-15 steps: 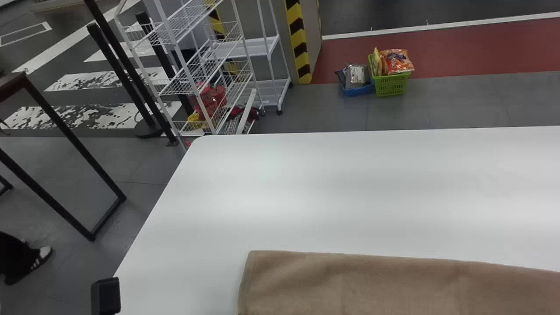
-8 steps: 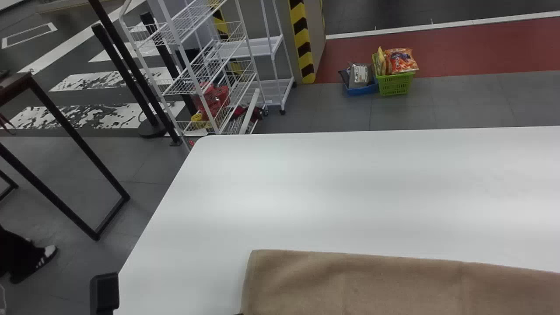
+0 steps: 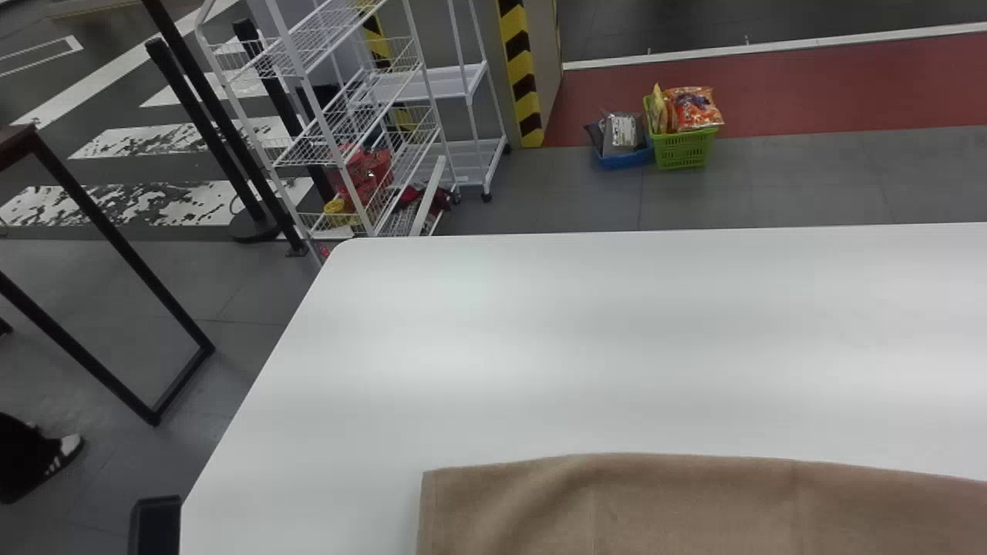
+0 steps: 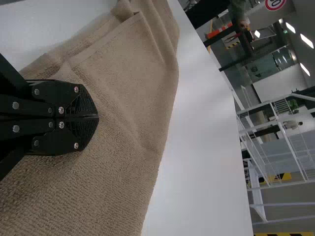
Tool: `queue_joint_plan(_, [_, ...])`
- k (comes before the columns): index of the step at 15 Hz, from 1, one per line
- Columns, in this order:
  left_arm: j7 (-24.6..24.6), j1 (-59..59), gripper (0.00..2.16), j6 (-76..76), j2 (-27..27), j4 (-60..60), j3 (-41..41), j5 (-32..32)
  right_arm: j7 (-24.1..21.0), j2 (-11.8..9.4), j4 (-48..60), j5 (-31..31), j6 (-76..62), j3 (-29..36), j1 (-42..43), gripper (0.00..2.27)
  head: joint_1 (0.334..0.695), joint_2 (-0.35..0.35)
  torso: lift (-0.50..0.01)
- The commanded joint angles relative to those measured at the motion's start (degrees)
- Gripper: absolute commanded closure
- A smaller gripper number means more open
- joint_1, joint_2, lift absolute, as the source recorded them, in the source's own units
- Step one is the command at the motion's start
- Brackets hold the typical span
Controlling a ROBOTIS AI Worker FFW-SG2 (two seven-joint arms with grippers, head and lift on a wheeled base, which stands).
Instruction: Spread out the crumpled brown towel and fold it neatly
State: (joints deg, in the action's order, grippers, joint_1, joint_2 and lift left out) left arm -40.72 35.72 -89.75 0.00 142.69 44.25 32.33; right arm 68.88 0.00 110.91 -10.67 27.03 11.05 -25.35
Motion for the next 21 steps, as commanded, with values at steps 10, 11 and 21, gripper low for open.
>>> queue_joint_plan(10, [1.17, -4.61, 1.09, -0.28, -0.15, 5.23, 11.64, 12.14, -0.41, -0.88, -1.75, 1.00, -0.18, 1.17, 0.47, 1.77, 0.695, 0.313, -0.126])
queue_joint_plan(11, [1.17, -4.35, 1.09, -0.28, -0.15, 5.14, 12.17, 12.14, -0.41, -0.88, -1.75, 1.09, -0.18, 1.52, 0.56, 1.77, 0.695, 0.316, -0.126])
queue_joint_plan(21, [0.47, -0.65, 1.09, -0.28, -0.15, 5.32, 11.64, 9.15, -1.29, -0.88, -1.66, 1.00, 0.35, 2.48, 0.82, 1.77, 0.695, 0.322, -0.126])
